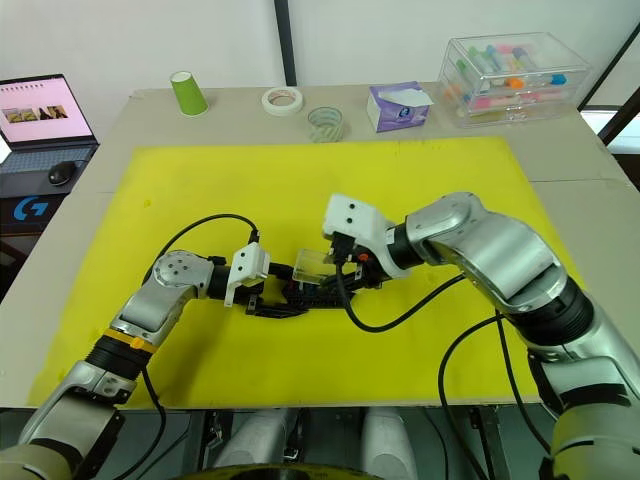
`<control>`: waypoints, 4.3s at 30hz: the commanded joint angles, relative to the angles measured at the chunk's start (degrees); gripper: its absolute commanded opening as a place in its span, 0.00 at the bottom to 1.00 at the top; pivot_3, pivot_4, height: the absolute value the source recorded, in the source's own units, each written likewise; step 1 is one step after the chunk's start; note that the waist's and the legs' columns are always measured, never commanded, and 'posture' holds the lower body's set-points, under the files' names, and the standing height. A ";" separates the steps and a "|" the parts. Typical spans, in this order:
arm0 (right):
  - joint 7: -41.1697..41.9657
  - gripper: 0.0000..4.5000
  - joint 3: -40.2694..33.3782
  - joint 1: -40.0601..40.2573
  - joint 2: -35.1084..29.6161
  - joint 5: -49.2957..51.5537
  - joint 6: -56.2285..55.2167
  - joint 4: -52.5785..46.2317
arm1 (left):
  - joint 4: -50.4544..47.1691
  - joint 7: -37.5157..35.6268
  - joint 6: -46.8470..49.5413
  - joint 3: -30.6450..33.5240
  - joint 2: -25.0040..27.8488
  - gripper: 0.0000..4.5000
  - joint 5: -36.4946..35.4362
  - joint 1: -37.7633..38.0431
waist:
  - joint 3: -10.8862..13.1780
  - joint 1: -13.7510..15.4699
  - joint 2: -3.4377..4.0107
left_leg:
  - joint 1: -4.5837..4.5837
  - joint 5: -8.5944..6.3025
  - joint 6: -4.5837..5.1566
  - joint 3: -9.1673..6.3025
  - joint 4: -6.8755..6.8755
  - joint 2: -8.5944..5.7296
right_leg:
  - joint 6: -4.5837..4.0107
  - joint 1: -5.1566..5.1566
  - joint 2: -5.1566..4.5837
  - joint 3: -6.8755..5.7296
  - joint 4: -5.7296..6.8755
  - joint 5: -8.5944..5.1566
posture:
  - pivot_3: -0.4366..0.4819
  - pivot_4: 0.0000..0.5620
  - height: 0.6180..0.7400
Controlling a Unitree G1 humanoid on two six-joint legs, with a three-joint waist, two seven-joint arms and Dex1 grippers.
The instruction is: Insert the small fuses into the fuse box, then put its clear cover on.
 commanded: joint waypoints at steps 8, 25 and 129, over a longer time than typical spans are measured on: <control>-3.67 0.42 4.48 -3.33 3.93 -2.84 1.51 0.31 | 0.13 1.33 0.31 0.04 -0.58 0.61 1.73 0.29 | 0.00 0.00 0.00 | 0.00 0.00 0.00 -0.01 0.01 -0.01 | 0.00 0.01 0.00 -0.02 0.00 0.00 | 0.48 0.27 1.00; -1.27 0.42 10.57 -4.06 2.43 -7.61 -1.72 1.38 | -0.52 2.21 0.68 -0.07 -0.65 0.61 2.57 0.95 | -0.02 -0.06 -0.01 | 0.01 0.00 0.00 -0.04 0.01 -0.02 | 0.00 0.03 0.01 -0.05 0.01 0.00 | 0.48 0.27 1.00; 8.63 0.69 -5.61 -2.55 1.27 -3.59 -10.99 1.74 | -1.57 3.15 1.25 -0.42 -1.08 0.61 3.66 2.06 | -0.03 0.00 -0.02 | 0.01 0.00 0.00 -0.08 0.01 -0.03 | 0.00 0.06 -0.01 -0.08 -0.01 0.00 | 0.48 0.27 1.00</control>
